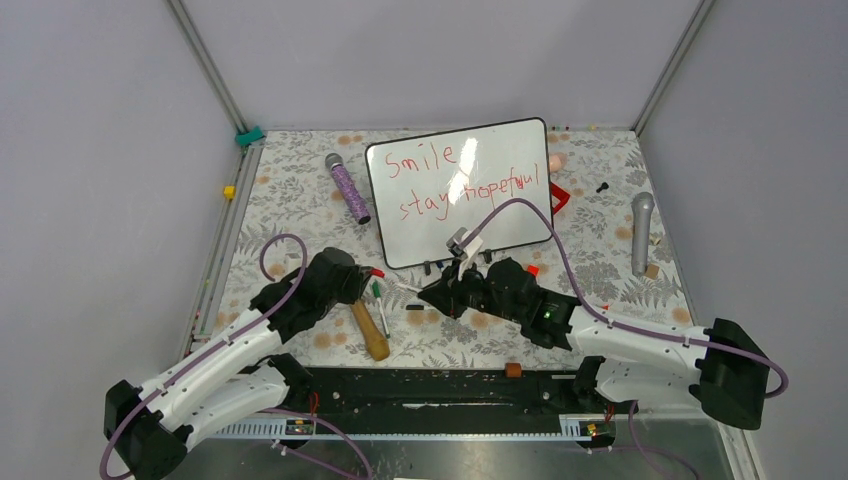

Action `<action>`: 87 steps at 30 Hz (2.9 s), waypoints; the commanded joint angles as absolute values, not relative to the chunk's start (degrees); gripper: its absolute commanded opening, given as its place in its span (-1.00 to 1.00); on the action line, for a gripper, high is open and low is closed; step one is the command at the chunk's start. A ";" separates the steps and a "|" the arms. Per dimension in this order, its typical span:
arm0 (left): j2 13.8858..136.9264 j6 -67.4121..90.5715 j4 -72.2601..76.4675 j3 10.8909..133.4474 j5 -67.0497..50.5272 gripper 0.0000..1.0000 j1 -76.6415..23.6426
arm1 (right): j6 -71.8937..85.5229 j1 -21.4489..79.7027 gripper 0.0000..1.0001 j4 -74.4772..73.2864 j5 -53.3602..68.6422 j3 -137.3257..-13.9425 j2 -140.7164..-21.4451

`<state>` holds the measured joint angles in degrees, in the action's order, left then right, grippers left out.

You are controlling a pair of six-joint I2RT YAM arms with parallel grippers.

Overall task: Write a sentence on the whiteboard
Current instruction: Insert the whiteboard marker without the cap into the pen cap.

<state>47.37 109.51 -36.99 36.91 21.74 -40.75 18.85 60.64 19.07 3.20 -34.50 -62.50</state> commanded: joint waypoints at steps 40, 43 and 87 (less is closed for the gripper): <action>49.35 110.84 -31.20 35.63 15.29 -1.00 -40.25 | 18.03 61.88 -1.00 24.52 -2.75 -38.89 -68.91; 49.14 110.87 -31.23 35.55 15.33 -1.00 -40.23 | 17.69 61.88 -1.00 24.24 -3.09 -39.08 -69.12; 47.79 111.36 -31.26 35.02 16.82 -1.00 -40.12 | 18.01 61.88 -1.00 23.99 -1.93 -35.61 -68.27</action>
<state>48.16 110.89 -32.84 34.72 16.29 -40.49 17.82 61.36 21.76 -2.68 -35.38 -68.07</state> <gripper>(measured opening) 0.066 0.180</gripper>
